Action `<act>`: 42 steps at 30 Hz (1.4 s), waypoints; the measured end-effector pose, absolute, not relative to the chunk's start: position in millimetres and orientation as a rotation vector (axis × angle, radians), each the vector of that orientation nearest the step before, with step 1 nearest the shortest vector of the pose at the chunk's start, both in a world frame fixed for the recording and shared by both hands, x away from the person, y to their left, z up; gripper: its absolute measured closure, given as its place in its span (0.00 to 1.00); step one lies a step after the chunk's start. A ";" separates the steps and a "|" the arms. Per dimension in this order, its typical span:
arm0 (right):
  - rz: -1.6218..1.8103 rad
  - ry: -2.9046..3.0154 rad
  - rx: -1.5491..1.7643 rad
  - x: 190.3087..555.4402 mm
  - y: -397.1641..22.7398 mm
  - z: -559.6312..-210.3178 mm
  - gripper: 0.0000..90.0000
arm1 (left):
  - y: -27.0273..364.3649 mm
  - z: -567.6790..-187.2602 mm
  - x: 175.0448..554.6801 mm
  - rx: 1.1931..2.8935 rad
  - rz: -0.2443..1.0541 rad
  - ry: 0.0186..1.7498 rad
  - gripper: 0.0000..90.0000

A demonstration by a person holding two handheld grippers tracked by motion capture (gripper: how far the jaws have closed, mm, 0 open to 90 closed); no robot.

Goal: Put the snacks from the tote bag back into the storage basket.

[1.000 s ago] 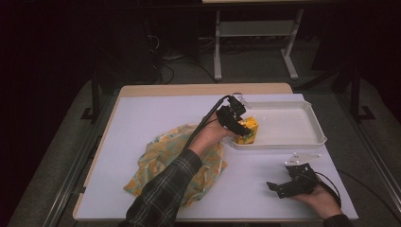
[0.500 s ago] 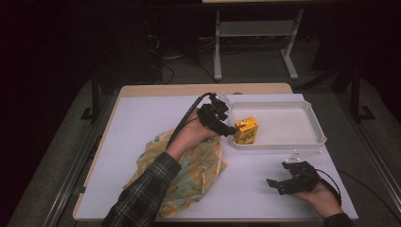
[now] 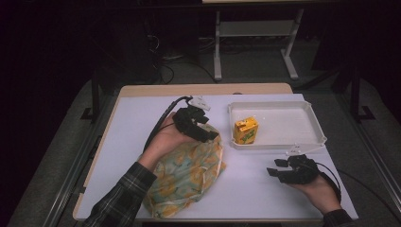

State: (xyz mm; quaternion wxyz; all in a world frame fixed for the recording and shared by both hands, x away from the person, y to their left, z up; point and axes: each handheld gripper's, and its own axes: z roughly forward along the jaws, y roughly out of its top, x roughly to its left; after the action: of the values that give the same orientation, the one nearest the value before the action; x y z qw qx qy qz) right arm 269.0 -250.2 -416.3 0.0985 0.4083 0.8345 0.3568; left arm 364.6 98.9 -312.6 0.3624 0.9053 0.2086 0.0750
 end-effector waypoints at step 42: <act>1.088 2.418 1.133 365.2 -242.3 -397.4 1.00 | 308.1 -372.1 266.4 2.199 0.345 0.876 0.22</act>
State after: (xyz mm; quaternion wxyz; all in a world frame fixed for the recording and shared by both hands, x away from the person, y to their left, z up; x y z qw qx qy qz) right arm 365.2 -242.3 -397.4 0.1285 0.3896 0.8317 0.3742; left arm 266.4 308.1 -372.1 0.3661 0.8556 0.3406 0.1341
